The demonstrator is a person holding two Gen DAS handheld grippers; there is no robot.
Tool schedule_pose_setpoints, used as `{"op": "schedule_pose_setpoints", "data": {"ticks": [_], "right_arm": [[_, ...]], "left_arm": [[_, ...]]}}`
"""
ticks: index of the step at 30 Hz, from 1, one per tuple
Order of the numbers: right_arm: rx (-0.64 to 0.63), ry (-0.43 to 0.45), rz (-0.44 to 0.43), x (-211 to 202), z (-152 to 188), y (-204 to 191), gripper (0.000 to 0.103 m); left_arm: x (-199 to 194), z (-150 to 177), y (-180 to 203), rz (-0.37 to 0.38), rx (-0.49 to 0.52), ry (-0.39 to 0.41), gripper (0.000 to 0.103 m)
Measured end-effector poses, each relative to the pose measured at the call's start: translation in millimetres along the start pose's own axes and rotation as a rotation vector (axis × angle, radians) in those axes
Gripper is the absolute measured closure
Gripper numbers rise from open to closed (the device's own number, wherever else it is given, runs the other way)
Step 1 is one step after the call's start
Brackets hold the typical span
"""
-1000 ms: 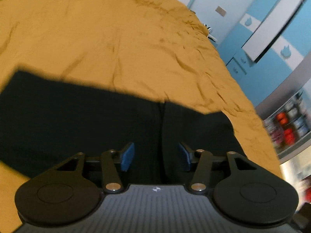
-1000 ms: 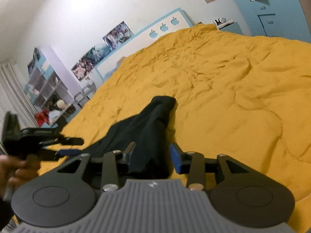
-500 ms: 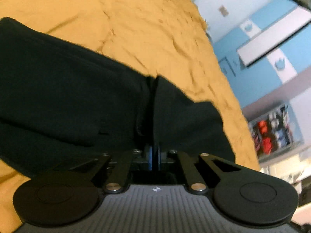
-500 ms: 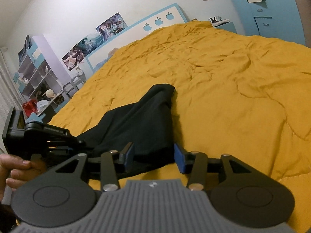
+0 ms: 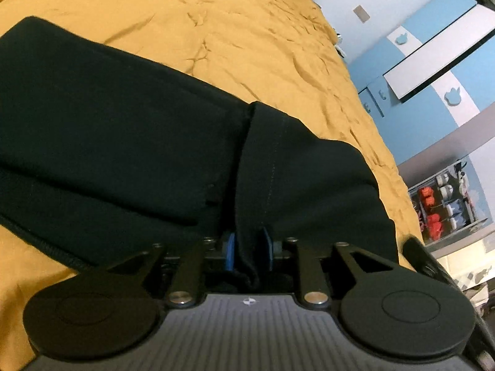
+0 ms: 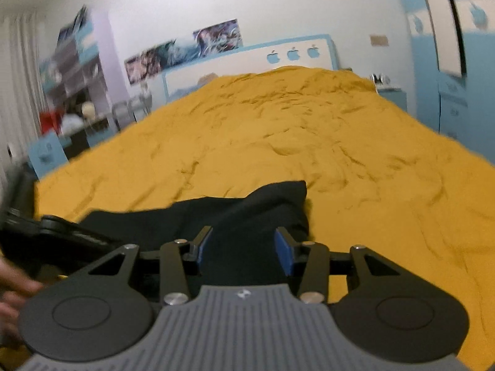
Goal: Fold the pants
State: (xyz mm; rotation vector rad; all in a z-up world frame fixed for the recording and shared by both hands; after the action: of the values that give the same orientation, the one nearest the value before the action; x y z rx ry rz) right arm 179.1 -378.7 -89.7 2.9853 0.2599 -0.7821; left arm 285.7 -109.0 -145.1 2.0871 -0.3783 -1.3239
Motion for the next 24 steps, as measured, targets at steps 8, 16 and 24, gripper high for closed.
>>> {"op": "schedule_pose_setpoints", "data": {"ticks": [8,16,24], "right_arm": [[-0.033,-0.102,0.050,8,4,-9,0.064],[-0.153,-0.060,-0.029,-3,-7,-62,0.061],[-0.204,-0.039,-0.083,29,-21,-131,0.060]], "left_arm": [[-42,2,-6,-0.001,0.066,0.037,0.066],[-126,-9,-68,0.028,-0.063,0.213,0.051],[-167,-32,-138,-0.058,-0.245,0.329,0.037]]}}
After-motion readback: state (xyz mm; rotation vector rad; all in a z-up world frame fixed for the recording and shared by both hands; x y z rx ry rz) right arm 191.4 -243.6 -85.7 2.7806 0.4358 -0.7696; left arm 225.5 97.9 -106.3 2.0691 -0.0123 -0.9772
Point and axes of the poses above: each gripper's, at about its wrist camera, not at the fingertips, and x roughly the way its jaws point, y to its right, z to its underside, the point moved 1 cm from there along x, roughly the way its jaws point, and after that the axes turned 11 degrees about -x, right-handed, at the moved point
